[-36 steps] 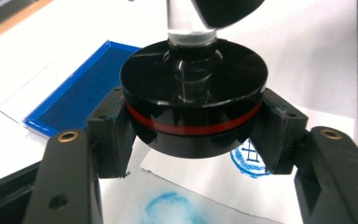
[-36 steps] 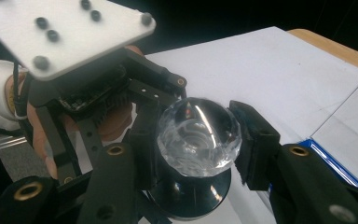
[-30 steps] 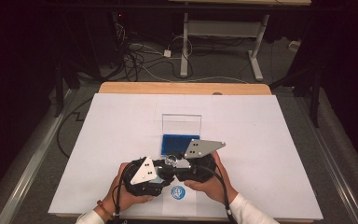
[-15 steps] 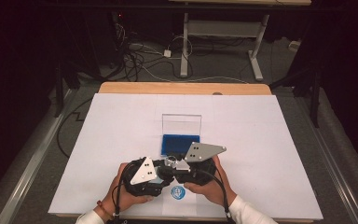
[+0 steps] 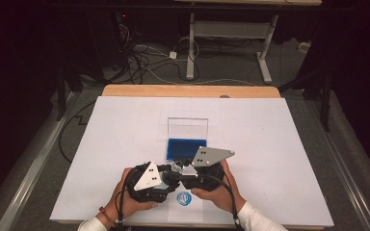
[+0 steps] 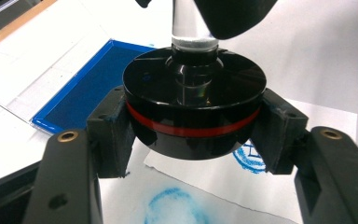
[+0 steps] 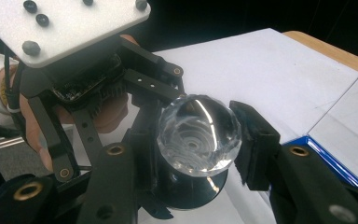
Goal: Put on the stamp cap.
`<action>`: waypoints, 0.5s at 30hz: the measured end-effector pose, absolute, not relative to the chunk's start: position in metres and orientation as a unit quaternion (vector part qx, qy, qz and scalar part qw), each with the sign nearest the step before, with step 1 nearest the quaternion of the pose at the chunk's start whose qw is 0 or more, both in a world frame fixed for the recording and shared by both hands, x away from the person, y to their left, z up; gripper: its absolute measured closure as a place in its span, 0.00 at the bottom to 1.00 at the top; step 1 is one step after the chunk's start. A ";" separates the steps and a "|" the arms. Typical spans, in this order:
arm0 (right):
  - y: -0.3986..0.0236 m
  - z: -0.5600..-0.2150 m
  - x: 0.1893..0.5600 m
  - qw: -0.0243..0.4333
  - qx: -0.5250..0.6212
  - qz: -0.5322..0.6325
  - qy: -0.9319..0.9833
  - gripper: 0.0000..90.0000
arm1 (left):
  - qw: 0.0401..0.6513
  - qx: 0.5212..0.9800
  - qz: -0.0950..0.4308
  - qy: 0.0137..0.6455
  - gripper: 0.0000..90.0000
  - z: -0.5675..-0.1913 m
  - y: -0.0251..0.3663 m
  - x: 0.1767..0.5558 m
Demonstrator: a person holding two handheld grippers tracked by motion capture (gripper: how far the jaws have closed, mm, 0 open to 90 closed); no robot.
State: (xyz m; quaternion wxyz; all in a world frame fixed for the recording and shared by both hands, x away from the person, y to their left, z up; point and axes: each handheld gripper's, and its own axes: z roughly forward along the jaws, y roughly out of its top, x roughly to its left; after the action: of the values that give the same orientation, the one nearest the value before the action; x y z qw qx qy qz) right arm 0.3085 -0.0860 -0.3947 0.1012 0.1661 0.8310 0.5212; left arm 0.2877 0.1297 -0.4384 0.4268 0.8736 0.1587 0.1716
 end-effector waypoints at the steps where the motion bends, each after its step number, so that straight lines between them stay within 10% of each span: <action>1: -0.086 -0.395 0.308 0.102 0.166 0.520 0.831 0.63 | 0.429 0.873 0.167 0.160 0.40 -0.439 0.130 0.288; 15: -0.087 -0.394 0.309 0.110 0.172 0.514 0.833 0.63 | 0.430 0.871 0.149 0.183 0.34 -0.449 0.128 0.292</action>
State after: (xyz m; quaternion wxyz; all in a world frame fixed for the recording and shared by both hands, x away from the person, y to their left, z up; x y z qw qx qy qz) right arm 0.3086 -0.0874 -0.3941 0.1101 0.1721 0.8330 0.5142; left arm 0.2924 0.1284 -0.4492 0.4300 0.8715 0.1828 0.1490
